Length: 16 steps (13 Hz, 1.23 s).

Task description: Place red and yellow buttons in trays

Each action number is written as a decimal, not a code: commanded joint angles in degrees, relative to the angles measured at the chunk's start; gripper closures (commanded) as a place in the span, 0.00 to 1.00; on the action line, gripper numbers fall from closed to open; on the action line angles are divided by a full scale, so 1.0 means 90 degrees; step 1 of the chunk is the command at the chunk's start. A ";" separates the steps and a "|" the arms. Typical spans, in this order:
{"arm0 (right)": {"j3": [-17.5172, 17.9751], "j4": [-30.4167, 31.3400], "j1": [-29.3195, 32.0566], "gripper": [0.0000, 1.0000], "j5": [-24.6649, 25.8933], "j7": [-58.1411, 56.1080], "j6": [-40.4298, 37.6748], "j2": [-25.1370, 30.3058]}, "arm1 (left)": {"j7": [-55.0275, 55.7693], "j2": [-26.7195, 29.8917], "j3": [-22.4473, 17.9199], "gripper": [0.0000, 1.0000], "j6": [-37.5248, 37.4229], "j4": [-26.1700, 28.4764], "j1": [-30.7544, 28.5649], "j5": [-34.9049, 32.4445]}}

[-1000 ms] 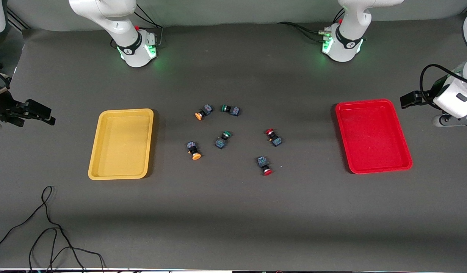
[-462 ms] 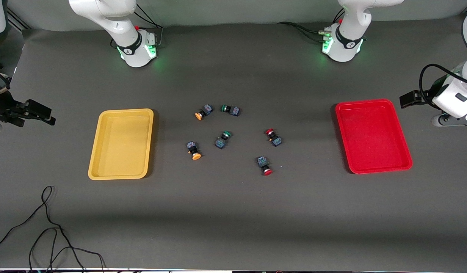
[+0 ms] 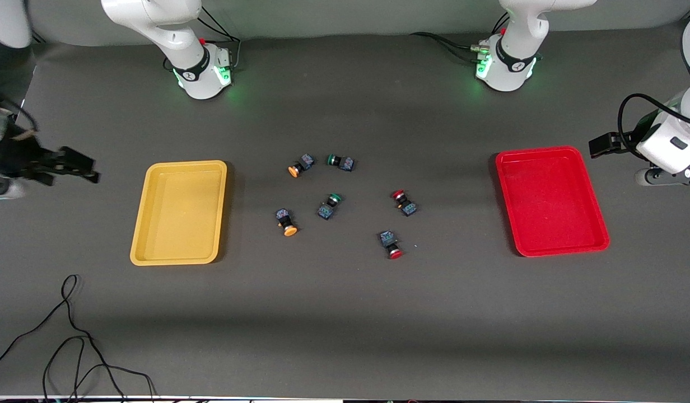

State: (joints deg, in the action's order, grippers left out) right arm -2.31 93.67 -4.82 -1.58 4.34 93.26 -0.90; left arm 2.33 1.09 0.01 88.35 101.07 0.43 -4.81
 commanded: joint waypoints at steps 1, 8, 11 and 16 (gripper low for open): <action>-0.0006 0.0956 -0.0965 0.00 -0.0010 0.1679 0.0379 0.0568 | 0.0005 -0.0228 -0.0011 0.00 -0.0226 -0.0302 0.0049 0.0046; -0.0006 0.2257 -0.3729 0.00 -0.0010 0.6671 0.1590 0.0764 | 0.1728 -0.0490 0.0272 0.00 -0.0306 -0.0253 0.1247 0.0347; -0.0016 0.2948 -0.4374 0.00 0.0019 0.7884 0.1883 0.1133 | 0.3008 -0.1143 0.0292 0.00 0.0356 -0.0244 0.1980 0.0728; 0.0003 0.3985 -0.4553 0.00 0.0058 0.8649 0.3405 0.0902 | 0.4845 -0.2228 0.0282 0.00 0.2338 0.0147 0.3123 0.0778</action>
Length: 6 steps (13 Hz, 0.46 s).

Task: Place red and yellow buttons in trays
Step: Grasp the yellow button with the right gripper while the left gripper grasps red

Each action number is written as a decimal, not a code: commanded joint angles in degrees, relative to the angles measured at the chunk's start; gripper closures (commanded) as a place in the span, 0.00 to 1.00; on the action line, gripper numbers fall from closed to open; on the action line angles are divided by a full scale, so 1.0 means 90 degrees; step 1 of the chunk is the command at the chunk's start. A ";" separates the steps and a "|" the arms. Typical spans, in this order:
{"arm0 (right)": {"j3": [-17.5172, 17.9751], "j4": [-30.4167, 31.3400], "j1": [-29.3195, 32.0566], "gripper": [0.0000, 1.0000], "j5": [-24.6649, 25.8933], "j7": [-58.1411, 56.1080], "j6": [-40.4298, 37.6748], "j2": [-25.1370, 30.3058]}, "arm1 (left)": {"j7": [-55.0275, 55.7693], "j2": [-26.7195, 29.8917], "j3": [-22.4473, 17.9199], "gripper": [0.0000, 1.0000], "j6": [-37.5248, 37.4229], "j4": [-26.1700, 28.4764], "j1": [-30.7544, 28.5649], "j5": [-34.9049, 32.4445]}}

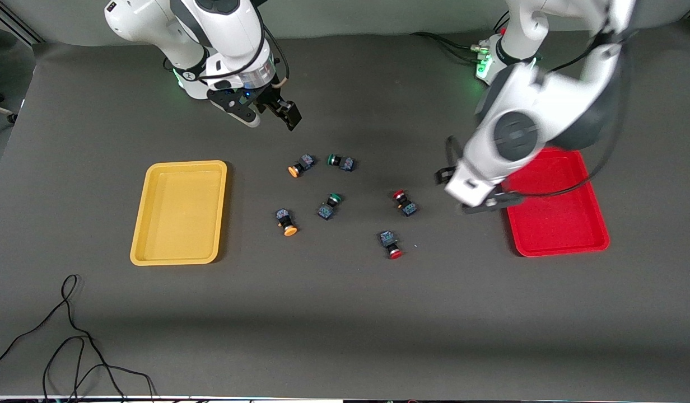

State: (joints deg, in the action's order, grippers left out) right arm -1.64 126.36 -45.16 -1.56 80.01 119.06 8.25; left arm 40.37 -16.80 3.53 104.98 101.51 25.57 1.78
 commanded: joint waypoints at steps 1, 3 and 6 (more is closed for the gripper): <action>-0.0081 0.0548 -0.0071 0.00 0.0066 0.0241 0.0908 -0.0271 | 0.0912 -0.0456 -0.0109 0.01 0.0775 0.0108 0.0439 0.0027; -0.0082 0.0823 -0.0080 0.00 0.0066 0.0522 0.1475 -0.0641 | 0.1206 -0.0711 -0.0109 0.02 0.1254 0.0234 0.0644 0.0027; -0.0081 0.0814 -0.0188 0.00 0.0076 0.1050 0.2450 -0.1772 | 0.1724 -0.1023 -0.0109 0.03 0.2599 0.0877 0.0888 -0.0022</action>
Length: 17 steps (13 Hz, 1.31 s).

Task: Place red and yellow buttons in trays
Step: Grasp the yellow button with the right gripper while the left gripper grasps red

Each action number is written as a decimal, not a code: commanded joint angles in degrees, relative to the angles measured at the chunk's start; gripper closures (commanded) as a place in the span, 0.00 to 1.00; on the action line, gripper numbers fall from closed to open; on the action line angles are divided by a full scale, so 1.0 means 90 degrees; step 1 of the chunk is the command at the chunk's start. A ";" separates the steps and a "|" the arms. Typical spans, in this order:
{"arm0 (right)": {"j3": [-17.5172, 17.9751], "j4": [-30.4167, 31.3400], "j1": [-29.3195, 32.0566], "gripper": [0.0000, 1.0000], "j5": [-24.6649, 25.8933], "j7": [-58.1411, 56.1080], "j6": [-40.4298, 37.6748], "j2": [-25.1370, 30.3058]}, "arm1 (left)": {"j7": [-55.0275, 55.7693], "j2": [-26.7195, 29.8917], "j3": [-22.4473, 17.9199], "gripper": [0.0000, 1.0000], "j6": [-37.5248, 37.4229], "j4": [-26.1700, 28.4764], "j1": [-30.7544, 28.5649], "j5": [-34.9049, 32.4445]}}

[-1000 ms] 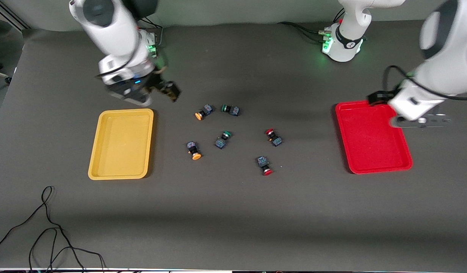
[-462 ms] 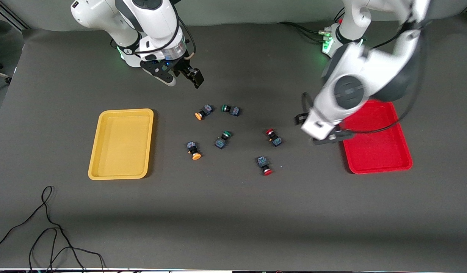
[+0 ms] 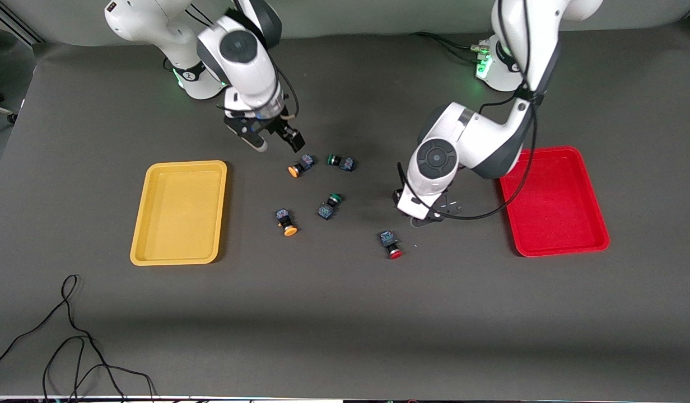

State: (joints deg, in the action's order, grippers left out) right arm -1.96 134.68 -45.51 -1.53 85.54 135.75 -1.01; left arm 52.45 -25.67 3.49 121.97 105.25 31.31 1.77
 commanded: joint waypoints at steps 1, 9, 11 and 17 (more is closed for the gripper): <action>-0.0045 -0.0121 -0.0158 0.00 0.0072 0.0572 0.0948 -0.1085 | 0.0451 -0.0136 -0.0114 0.03 0.1015 0.0619 0.0329 -0.0021; -0.0045 -0.0150 -0.0236 0.00 0.0043 0.0701 0.1860 -0.2153 | 0.0579 -0.0654 -0.0114 0.39 0.1828 0.0738 0.0359 -0.0041; -0.0045 -0.0179 -0.0246 0.19 0.0043 0.0691 0.1860 -0.2153 | 0.0569 -0.0654 -0.0114 0.92 0.1818 0.0728 0.0349 -0.0050; -0.0036 -0.0180 -0.0256 0.68 0.0043 0.0652 0.1997 -0.2251 | 0.0257 0.0105 -0.0250 1.00 0.0563 0.0465 0.0154 -0.0478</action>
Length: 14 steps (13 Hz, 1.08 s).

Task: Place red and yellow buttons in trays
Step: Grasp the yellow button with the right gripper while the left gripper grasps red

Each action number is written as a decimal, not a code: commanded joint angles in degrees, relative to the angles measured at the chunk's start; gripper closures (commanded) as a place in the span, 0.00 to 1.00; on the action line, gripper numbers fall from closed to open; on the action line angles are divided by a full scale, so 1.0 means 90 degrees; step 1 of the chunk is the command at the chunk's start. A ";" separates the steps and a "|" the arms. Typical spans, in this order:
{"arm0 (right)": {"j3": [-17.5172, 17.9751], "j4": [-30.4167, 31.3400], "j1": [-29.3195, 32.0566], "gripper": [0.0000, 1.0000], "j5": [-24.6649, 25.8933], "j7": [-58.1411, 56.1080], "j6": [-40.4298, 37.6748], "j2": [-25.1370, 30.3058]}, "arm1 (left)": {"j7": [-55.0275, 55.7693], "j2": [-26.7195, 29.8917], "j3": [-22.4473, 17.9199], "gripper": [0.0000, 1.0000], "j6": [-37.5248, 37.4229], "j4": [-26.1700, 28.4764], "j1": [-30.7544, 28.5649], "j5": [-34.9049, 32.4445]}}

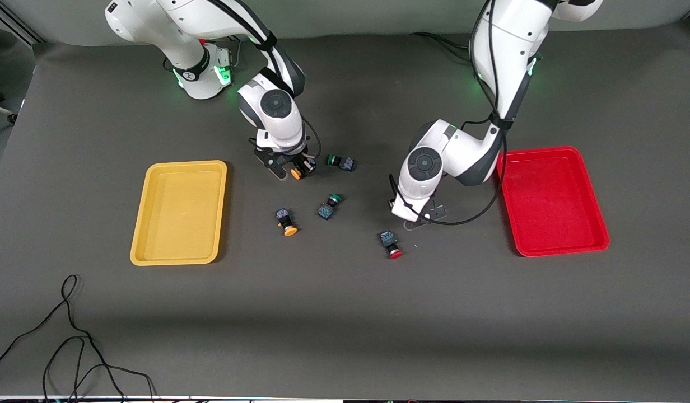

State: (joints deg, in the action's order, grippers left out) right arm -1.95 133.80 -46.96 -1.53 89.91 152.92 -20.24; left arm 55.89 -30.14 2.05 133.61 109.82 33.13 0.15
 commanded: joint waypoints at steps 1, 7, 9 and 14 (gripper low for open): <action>-0.0037 -0.0082 -0.0085 0.74 0.0043 0.0157 0.0080 -0.0095 | -0.0261 0.0914 -0.0091 1.00 -0.1121 -0.0044 -0.0174 -0.0426; -0.0047 -0.1132 -0.0066 0.79 0.0043 -0.0330 -0.2324 0.0802 | -0.2524 0.2916 -0.0082 1.00 -0.3291 0.0355 -0.1412 -0.0418; -0.0115 -0.1797 0.0012 0.79 0.0033 -0.1099 -0.3518 0.1173 | -0.3480 0.3473 -0.0082 1.00 -0.3246 0.0987 -0.2114 -0.0417; -0.2093 -0.2172 0.0071 0.79 -0.0006 -0.5420 -0.4715 0.2053 | -0.5057 0.3643 -0.0101 1.00 -0.1150 0.2902 -0.3328 -0.0447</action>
State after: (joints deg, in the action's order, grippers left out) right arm -13.71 113.95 -46.50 -1.26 56.93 112.38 -4.09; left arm 13.21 1.69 0.44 115.52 128.53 5.13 -3.56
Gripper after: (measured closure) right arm 0.595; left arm 0.546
